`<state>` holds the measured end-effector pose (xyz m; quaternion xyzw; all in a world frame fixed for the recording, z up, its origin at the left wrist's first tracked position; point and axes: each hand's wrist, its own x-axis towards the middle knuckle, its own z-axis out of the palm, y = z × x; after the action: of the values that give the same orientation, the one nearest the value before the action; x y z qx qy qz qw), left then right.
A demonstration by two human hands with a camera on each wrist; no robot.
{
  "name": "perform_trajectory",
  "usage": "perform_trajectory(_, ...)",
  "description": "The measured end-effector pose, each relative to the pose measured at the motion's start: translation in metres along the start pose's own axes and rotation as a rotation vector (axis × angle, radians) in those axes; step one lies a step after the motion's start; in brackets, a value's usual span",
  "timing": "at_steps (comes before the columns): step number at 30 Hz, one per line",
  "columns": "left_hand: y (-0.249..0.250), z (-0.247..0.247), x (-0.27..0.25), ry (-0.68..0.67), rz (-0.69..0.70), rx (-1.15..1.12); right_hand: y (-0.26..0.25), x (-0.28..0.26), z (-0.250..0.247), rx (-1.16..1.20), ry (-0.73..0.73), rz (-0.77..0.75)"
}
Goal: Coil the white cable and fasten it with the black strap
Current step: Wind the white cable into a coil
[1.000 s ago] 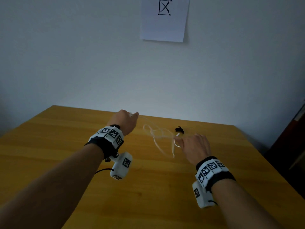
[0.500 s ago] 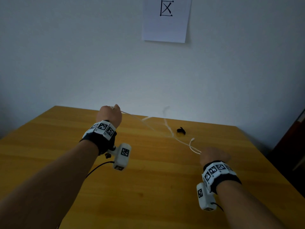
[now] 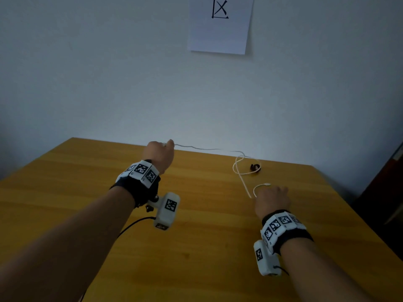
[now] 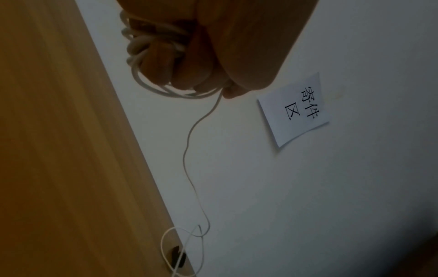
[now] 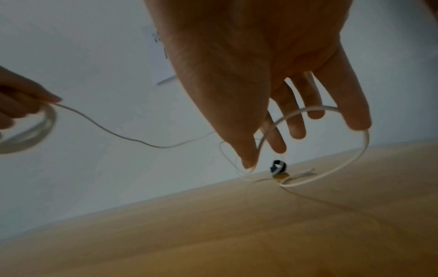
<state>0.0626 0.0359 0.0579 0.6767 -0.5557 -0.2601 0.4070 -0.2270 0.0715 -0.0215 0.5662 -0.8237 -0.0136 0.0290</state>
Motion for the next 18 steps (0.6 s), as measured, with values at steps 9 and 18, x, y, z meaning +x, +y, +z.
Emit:
perform_trajectory(9, 0.018, 0.011, -0.018, -0.280, -0.079, -0.183, -0.062, -0.024, -0.040, 0.085, 0.223, -0.137)
perform_trajectory(18, 0.019, 0.004, -0.022, -0.757, -0.198, -0.750, -0.081, -0.021, -0.026, 0.600, 0.164, -0.666)
